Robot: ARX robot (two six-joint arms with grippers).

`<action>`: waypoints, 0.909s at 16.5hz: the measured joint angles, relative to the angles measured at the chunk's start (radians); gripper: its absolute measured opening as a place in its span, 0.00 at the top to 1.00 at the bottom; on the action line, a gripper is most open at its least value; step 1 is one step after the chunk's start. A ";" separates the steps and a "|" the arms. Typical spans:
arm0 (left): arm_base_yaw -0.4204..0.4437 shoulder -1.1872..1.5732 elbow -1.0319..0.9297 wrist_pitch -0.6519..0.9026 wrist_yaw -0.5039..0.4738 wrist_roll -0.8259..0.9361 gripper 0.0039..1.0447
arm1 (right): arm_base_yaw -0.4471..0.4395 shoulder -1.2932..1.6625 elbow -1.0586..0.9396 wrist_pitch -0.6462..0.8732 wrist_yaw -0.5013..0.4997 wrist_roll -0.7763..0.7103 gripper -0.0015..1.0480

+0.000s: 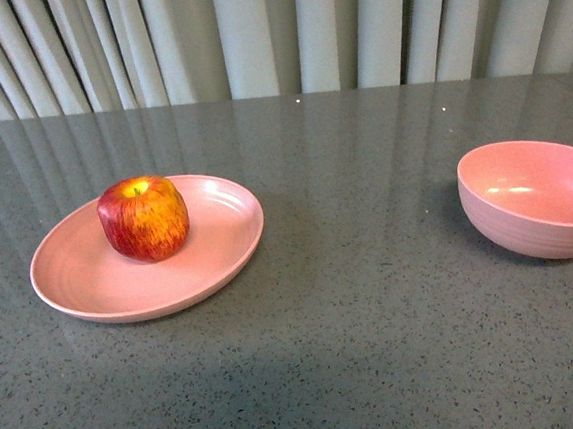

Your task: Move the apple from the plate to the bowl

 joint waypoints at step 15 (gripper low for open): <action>0.000 0.000 0.000 0.000 0.000 0.000 0.06 | 0.000 0.000 0.000 0.000 0.000 0.000 0.06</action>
